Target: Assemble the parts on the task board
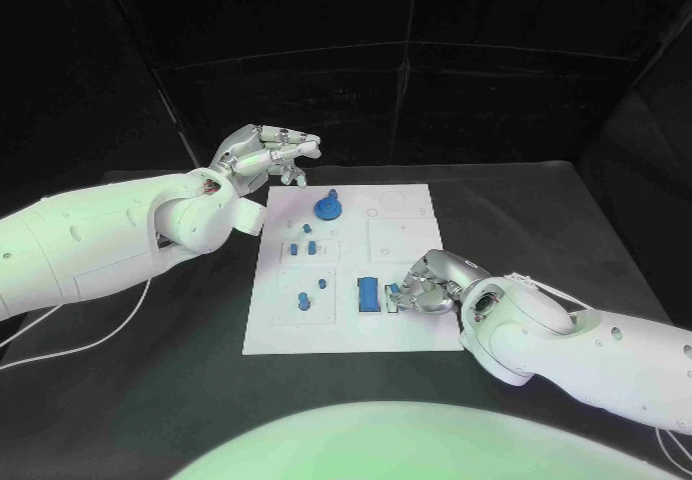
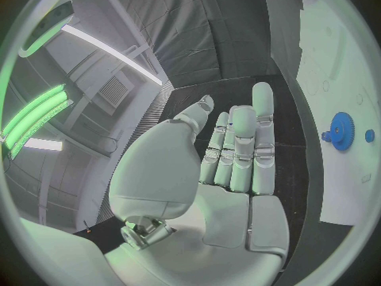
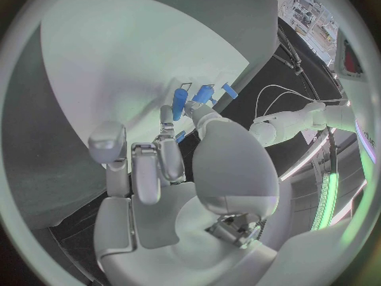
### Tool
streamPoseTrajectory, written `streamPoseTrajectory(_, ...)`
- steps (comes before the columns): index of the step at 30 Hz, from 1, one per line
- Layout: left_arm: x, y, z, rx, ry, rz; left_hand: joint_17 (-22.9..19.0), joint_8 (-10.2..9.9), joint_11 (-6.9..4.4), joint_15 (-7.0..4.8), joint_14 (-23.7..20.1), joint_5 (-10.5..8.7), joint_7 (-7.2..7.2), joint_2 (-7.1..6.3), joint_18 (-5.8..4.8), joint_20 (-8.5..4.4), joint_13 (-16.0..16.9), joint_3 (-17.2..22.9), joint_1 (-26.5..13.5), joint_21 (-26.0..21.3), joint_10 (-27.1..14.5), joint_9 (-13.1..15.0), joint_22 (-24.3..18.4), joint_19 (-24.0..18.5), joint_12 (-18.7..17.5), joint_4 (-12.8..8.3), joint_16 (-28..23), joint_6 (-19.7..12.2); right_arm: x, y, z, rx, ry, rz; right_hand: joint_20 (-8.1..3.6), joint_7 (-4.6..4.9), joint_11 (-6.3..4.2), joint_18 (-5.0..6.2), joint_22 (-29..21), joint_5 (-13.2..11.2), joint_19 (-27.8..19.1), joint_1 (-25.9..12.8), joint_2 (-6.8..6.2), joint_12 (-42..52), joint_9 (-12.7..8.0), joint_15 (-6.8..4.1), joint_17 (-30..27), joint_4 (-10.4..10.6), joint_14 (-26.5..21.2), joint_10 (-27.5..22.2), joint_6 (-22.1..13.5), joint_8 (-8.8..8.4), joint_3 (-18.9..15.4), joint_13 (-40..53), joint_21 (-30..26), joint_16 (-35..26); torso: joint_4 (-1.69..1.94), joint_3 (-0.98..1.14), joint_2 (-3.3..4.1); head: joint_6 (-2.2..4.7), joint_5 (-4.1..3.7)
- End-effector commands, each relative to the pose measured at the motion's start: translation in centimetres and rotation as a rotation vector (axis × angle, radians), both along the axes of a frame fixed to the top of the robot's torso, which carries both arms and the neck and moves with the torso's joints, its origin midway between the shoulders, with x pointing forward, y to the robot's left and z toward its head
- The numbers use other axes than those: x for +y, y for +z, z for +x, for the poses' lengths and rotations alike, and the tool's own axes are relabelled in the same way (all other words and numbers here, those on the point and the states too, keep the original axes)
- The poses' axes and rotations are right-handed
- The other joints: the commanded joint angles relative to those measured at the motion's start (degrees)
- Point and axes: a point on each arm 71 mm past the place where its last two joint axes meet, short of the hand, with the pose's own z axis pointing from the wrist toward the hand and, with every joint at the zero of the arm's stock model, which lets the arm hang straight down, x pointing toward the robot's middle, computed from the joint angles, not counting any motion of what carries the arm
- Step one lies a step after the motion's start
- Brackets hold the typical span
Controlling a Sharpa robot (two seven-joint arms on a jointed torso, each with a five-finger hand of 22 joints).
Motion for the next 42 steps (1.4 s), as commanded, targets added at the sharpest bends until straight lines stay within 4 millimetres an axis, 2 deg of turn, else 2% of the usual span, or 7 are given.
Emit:
streamPoseTrajectory(1,-0.1,0.13,-0.03,-0.001,-0.007,-0.008,-0.05,0.22,-0.02,-0.07,-0.48,0.24,-0.02,0.66,0.81,0.36,0.09,-0.33,0.06,-0.27,-0.48,-0.05,-0.08,0.07,0.26,-0.08,0.32,-0.5,0.17,-0.04,0.03,0.008,0.002,-0.018,-0.36,-0.15,-0.16,-0.96,-0.02,0.36,0.0,-0.54,0.2,-0.26,0.16,-0.45,9.32,0.07,4.66,0.2,0.44,0.25,-0.58,0.84,0.0,0.0,0.2,-0.08,0.06,-0.02,0.04)
streamPoseTrajectory(6,-0.06,0.14,-0.05,0.0,-0.007,-0.008,-0.05,0.22,-0.02,-0.07,-0.48,0.24,-0.02,0.66,0.81,0.36,0.09,-0.33,0.06,-0.27,-0.48,-0.05,-0.08,0.07,0.26,-0.08,0.32,-0.5,0.45,-0.06,0.03,0.01,0.008,-0.018,-0.45,-0.3,-0.29,-0.96,0.02,0.54,0.03,-0.73,0.42,-0.34,0.46,-0.55,9.37,0.34,4.67,0.27,0.69,0.45,-1.34,0.75,-0.01,0.02,-0.06,-0.02,0.0,-0.02,0.21)
streamPoseTrajectory(15,-0.12,0.14,-0.07,0.001,-0.009,-0.008,-0.05,0.22,-0.02,-0.07,-0.48,0.24,-0.02,0.66,0.81,0.36,0.09,-0.33,0.06,-0.27,-0.48,-0.05,-0.08,0.07,0.26,-0.08,0.32,-0.5,0.68,-0.09,0.1,0.009,0.01,-0.014,-0.54,-0.36,-0.36,-0.95,-0.08,0.54,0.01,-1.14,0.63,-0.5,0.76,-0.63,9.34,0.84,4.67,0.29,0.69,0.52,-2.35,0.59,-0.08,0.0,0.07,0.0,0.02,-0.02,0.15)
streamPoseTrajectory(18,-0.13,0.14,-0.07,0.001,-0.011,-0.009,-0.12,0.23,-0.02,-0.08,-0.5,0.24,-0.02,0.68,0.81,0.36,0.09,-0.36,0.12,-0.28,-0.52,-0.05,-0.1,0.08,0.3,-0.1,0.32,-0.53,0.77,-0.1,0.14,0.007,0.011,-0.009,-0.52,-0.22,-0.22,-0.98,-0.11,0.16,0.0,-3.23,0.54,-0.79,1.02,-0.54,9.24,2.54,4.65,0.2,0.56,0.48,-4.32,0.32,-0.14,-0.06,0.09,-0.01,0.03,-0.02,0.13)
streamPoseTrajectory(27,-0.2,0.15,-0.08,0.001,-0.016,-0.011,-0.15,0.24,0.0,-0.07,-0.52,0.22,0.0,0.63,0.81,0.37,0.09,-0.47,0.06,-0.3,-0.58,-0.06,-0.12,0.08,0.34,-0.05,0.34,-0.58,0.72,-0.1,0.29,-0.003,0.002,0.003,-0.49,-0.26,-0.22,-0.92,-0.37,-14.16,-0.11,-6.91,1.21,-1.75,2.36,-0.52,8.74,7.85,4.55,-0.25,0.03,0.41,-12.77,-0.52,-0.46,-0.35,-0.06,0.0,-0.01,-0.02,0.04)
streamPoseTrajectory(35,-0.26,0.15,-0.09,0.003,-0.021,-0.013,-0.2,0.26,0.05,-0.03,-0.55,0.19,0.06,0.6,0.79,0.39,0.09,-0.72,-0.14,-0.35,-0.7,-0.07,-0.16,0.09,0.44,0.13,0.39,-0.68,0.51,0.01,0.28,-0.012,-0.003,0.01,-0.43,-0.21,-0.16,-0.9,-0.44,-15.89,-0.15,-7.41,2.27,-1.73,2.92,-0.47,8.57,7.89,4.52,-0.26,-0.22,0.36,-16.08,-0.44,-0.55,-0.46,0.01,0.01,-0.04,-0.02,-0.03)
streamPoseTrajectory(42,-0.17,0.15,-0.09,0.003,-0.02,-0.012,-0.2,0.26,0.05,-0.03,-0.55,0.19,0.06,0.6,0.79,0.39,0.09,-0.72,-0.14,-0.35,-0.7,-0.07,-0.16,0.09,0.44,0.13,0.39,-0.68,0.0,0.23,-0.05,-0.013,0.03,0.02,-0.4,-0.19,-0.14,-0.89,-0.41,-16.83,-0.21,-1.37,3.89,-1.61,3.78,-0.46,8.56,7.02,4.53,-0.24,-0.41,0.37,-17.82,-0.23,-0.64,-0.49,-0.05,0.04,-0.1,-0.02,0.03)
